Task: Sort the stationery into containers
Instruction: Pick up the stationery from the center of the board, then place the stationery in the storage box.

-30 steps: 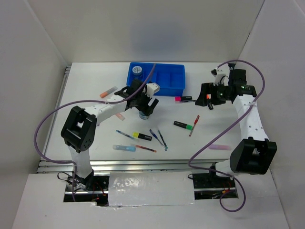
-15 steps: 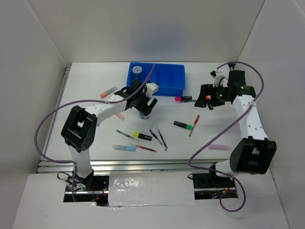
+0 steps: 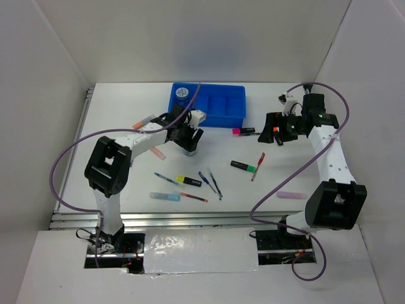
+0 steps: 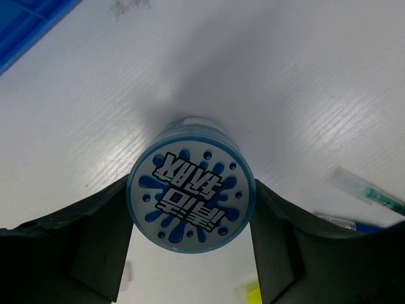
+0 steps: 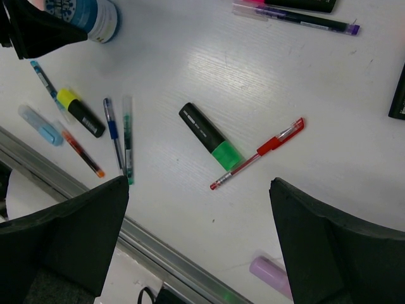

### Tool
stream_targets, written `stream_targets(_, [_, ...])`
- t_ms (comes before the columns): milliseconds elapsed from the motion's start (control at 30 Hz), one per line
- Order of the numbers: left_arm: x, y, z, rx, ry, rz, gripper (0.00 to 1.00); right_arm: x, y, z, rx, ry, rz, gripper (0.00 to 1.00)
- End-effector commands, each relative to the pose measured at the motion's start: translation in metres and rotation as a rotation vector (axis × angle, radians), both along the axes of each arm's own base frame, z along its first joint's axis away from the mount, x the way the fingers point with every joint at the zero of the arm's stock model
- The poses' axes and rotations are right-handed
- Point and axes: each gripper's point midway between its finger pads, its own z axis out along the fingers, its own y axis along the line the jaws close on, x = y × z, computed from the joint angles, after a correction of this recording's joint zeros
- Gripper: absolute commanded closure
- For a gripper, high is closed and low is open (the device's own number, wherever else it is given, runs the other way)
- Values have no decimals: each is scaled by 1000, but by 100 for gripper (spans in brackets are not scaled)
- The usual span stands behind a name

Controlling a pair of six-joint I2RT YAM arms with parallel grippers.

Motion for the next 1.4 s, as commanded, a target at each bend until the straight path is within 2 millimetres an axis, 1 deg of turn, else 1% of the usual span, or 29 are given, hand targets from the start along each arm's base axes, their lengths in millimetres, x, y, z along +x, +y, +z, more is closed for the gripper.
stream_targets(0, [24,-5,50,-94,-92,27,49,-5,1,-4,17,24,12,2])
stream_targets(33, [27,-2,58,-102,-104,34,51,-5,1,-4,17,25,12,2])
stream_targets(67, [30,-3,77,-119,-136,32,55,-5,1,-5,19,28,12,2])
stream_targets(100, [33,-2,88,-131,-155,34,60,-5,1,-5,19,28,12,2])
stream_targets(133, [36,-1,99,-141,-173,37,61,-5,1,-5,21,29,13,2])
stream_targets(167, [44,3,124,-156,-222,49,62,-5,1,-5,21,27,12,2])
stream_targets(233, [55,11,147,-164,-277,83,64,-5,3,-6,27,30,16,3])
stream_targets(267, [65,18,164,-183,-324,105,65,-4,3,-6,29,31,14,3])
stream_targets(300, [70,22,171,-183,-349,117,65,-4,5,-6,35,31,18,3])
stream_targets(333, [79,33,177,-176,-381,145,66,-4,5,-7,33,33,17,3])
stream_targets(367, [87,36,184,-184,-424,154,67,-4,6,-7,34,34,17,3])
stream_targets(400, [93,39,186,-181,-443,163,67,-5,7,-9,38,41,18,3])
stream_targets(433, [101,49,189,-182,-459,185,68,-5,7,-10,39,43,17,3])
stream_targets(467, [108,52,185,-182,-464,194,68,-5,8,-11,39,42,20,3])
stream_targets(500, [115,54,189,-195,-486,207,68,-6,8,-12,40,46,16,4])
stream_targets(533, [124,64,190,-200,-498,235,68,-7,9,-14,39,49,18,4])
stream_targets(567, [134,66,186,-217,-504,250,69,-7,10,-15,40,54,16,4])
stream_targets(600, [137,68,182,-219,-496,253,69,-8,10,-16,40,56,18,4])
stream_targets(633, [145,72,186,-226,-521,263,69,-8,11,-16,41,57,19,4])
stream_targets(667, [151,71,179,-253,-502,292,71,-8,12,-16,41,57,22,4])
stream_targets(733, [158,67,183,-273,-522,288,71,-9,12,-18,36,65,23,4])
stream_targets(767, [162,65,177,-272,-516,286,72,-9,12,-19,33,67,22,4])
stream_targets(933, [175,59,176,-288,-558,276,72,-9,13,-23,31,78,23,4])
stream_targets(1033, [182,57,171,-282,-565,271,73,-10,15,-27,35,86,25,4])
stream_targets(1100, [185,56,164,-261,-570,272,73,-9,16,-28,35,89,25,4])
stream_targets(1200, [190,54,145,-206,-568,247,73,-9,16,-30,36,94,28,4])
stream_targets(1300, [194,54,135,-195,-562,247,72,-9,16,-31,35,98,29,4])
stream_targets(1333, [195,54,127,-186,-551,242,72,-9,16,-31,33,99,28,4])
stream_targets(1367, [197,53,127,-184,-550,243,72,-9,16,-33,34,103,28,4])
